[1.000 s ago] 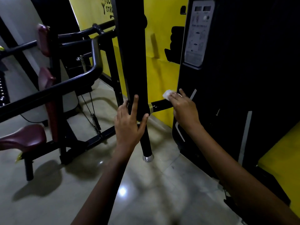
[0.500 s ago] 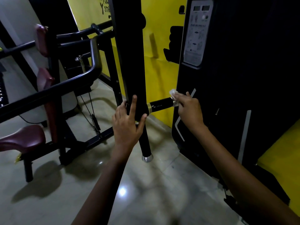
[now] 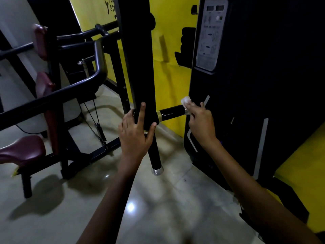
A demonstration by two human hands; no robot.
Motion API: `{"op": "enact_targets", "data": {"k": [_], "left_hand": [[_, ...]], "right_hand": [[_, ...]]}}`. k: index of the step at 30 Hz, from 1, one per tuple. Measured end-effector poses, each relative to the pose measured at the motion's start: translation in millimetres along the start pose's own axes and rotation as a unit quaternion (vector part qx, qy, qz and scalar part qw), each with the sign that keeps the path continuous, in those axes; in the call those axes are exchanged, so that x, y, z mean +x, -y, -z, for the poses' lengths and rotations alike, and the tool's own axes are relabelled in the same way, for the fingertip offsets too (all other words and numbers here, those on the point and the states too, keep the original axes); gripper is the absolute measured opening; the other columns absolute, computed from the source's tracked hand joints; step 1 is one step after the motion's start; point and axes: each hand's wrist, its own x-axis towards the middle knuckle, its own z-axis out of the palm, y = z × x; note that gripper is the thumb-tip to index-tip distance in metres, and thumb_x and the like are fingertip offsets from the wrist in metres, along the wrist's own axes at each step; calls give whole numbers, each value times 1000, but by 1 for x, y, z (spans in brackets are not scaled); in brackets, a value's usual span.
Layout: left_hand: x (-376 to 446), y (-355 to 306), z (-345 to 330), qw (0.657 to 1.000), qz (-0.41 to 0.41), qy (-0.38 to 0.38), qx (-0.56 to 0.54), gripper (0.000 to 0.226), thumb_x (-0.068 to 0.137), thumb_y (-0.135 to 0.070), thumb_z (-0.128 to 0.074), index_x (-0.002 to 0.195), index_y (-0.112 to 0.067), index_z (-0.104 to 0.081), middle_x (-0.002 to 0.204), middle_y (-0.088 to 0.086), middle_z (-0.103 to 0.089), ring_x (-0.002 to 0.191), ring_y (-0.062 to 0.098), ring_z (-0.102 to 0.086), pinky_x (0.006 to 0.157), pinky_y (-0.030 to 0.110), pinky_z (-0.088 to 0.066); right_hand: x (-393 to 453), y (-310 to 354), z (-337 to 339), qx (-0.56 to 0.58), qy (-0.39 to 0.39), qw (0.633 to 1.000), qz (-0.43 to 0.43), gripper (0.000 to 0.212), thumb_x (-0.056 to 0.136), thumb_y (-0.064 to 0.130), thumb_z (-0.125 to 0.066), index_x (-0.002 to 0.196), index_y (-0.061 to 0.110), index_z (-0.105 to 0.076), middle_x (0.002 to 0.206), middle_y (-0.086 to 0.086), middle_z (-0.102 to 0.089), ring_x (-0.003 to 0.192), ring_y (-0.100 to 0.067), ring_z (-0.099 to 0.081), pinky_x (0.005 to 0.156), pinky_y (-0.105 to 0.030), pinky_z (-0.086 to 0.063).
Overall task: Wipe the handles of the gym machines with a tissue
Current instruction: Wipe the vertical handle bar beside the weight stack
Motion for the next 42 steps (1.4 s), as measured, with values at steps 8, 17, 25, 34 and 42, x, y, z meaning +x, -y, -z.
{"op": "enact_targets", "data": {"k": [8,17,25,34,42], "left_hand": [[0,0,0,1000,-1,3,-2,63,95,-58,-25,147,-27,-10,120,26,-53,111,39,-52,89,45,-42],[-1,0,0,1000,-3,1,-7,64,94,-56,-28,148,-29,-7,119,25,-53,110,40,-52,87,46,-43],[-1,1,-1,1000,-1,2,-9,66,93,-54,-34,147,-29,-6,119,26,-52,110,40,-51,89,46,-41],[-1,2,1,1000,-4,7,-6,66,92,-53,-35,147,-27,-9,120,25,-52,111,40,-52,89,47,-42],[-1,3,0,1000,-8,7,-8,67,92,-51,-38,147,-29,-6,122,26,-52,113,40,-51,91,45,-41]], "right_hand": [[29,6,7,-4,103,995,9,38,90,-1,-40,121,6,-61,127,-13,-59,119,-27,-53,109,-35,-27],[7,-9,-3,405,58,852,-328,26,91,-2,-43,75,-3,-64,62,-12,-62,62,-15,-58,66,-22,-46],[-10,6,-13,467,-87,773,-420,16,83,1,-65,99,-5,-65,72,-4,-62,65,-11,-58,57,-19,-49],[-13,33,-30,568,-121,683,-443,24,84,-9,-60,74,12,-55,74,-4,-59,66,-11,-58,57,-16,-50],[-20,44,-37,571,-134,678,-443,23,83,-10,-59,74,10,-56,74,-5,-61,69,-12,-59,66,-21,-51]]}}
